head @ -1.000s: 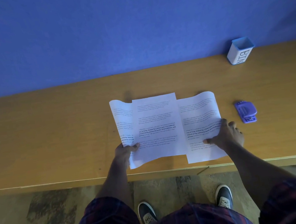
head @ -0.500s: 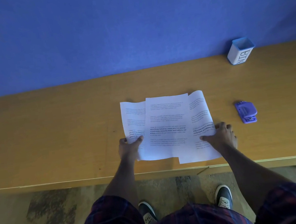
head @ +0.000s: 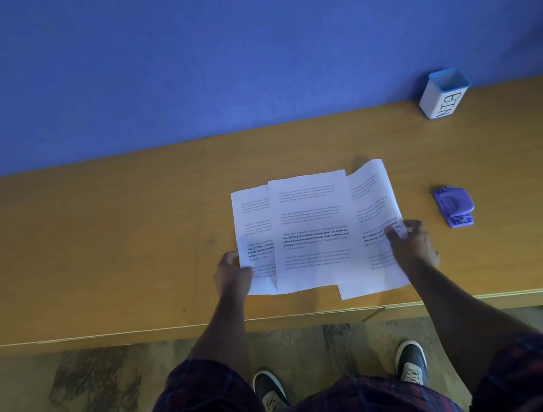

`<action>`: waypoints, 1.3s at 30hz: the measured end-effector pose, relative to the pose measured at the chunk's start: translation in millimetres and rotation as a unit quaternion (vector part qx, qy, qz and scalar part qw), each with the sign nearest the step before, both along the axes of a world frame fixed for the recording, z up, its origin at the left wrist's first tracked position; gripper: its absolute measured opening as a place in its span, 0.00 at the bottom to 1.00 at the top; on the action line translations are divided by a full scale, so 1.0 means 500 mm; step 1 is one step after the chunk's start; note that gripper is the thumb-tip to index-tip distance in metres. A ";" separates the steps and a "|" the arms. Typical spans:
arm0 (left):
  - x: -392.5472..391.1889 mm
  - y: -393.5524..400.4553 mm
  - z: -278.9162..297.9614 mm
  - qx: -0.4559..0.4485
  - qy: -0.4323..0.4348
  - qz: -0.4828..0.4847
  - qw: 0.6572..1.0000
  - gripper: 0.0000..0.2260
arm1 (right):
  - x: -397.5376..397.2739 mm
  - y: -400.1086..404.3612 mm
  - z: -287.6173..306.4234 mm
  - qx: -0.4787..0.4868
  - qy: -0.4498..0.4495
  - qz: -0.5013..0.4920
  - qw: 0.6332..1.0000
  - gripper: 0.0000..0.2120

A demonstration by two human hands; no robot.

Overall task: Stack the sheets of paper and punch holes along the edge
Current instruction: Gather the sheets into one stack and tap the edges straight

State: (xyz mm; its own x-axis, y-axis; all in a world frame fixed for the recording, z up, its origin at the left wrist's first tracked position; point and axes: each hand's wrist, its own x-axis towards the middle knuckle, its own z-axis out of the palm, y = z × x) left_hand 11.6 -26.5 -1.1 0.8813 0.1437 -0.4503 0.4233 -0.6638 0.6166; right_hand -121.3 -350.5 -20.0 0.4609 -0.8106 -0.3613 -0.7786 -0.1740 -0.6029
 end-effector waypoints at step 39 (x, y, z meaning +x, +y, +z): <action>0.003 -0.036 0.005 -0.057 0.039 -0.039 0.997 0.20 | 0.020 0.035 0.012 -0.180 0.182 0.294 0.921 0.44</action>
State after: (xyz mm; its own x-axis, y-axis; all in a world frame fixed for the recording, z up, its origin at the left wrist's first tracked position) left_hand 13.2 -44.5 1.6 0.8499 0.0194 -0.5266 0.4216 -0.6244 0.6575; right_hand -111.5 -332.8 -14.2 0.7603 -0.5570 -0.3341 -0.6248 -0.7679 -0.1416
